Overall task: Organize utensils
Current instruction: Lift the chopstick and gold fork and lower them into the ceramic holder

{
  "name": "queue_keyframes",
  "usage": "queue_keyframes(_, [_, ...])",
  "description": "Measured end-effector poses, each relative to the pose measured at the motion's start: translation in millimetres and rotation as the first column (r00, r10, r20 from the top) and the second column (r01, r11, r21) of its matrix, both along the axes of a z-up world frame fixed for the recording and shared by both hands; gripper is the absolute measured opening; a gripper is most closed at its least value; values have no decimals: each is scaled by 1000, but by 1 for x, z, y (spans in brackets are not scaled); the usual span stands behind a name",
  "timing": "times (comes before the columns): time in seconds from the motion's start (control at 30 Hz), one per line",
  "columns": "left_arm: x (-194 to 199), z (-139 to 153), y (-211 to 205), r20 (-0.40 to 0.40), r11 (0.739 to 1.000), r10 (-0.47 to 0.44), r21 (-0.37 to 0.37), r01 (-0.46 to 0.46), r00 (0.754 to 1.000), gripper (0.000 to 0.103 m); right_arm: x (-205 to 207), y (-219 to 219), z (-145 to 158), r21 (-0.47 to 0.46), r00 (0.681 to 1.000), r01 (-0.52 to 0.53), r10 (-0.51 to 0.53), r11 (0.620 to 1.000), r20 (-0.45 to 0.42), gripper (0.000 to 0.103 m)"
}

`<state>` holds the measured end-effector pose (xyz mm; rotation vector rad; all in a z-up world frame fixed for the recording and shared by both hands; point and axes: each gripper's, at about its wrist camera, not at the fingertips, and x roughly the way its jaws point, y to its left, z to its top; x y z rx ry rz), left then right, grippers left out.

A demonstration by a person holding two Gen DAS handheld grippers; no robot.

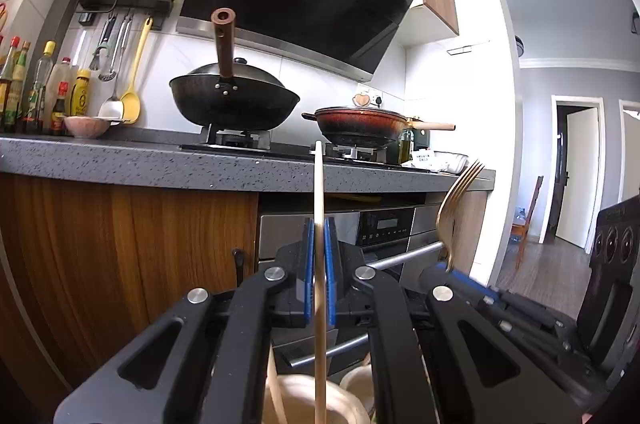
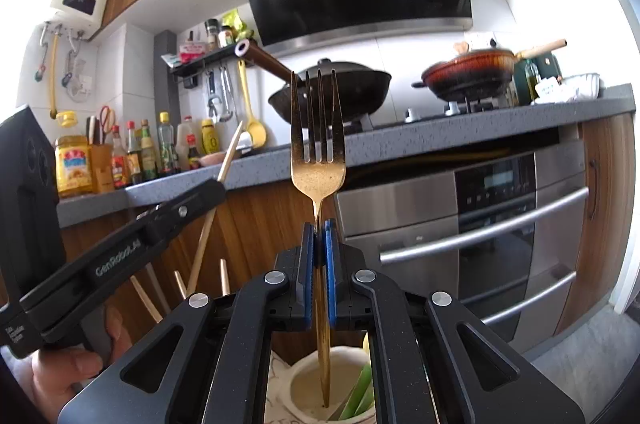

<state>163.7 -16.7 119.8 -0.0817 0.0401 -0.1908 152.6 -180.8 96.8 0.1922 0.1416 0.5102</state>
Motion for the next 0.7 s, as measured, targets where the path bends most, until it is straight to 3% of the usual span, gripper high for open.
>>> queue_keyframes(0.17, [-2, -11, -8, 9, 999, 6, 53, -6, 1000, 5, 2, 4, -6, -25, 1000, -5, 5, 1000, -14, 6])
queue_keyframes(0.43, [-29, -15, -6, -2, 997, -25, 70, 25, 1000, 5, -2, 4, -13, -62, 998, -28, 24, 998, -52, 6])
queue_keyframes(0.7, [-45, -23, -7, -119, 994, -36, 103, 48, 992, 5, -2, 6, -27, -112, 991, -68, 54, 991, -120, 7])
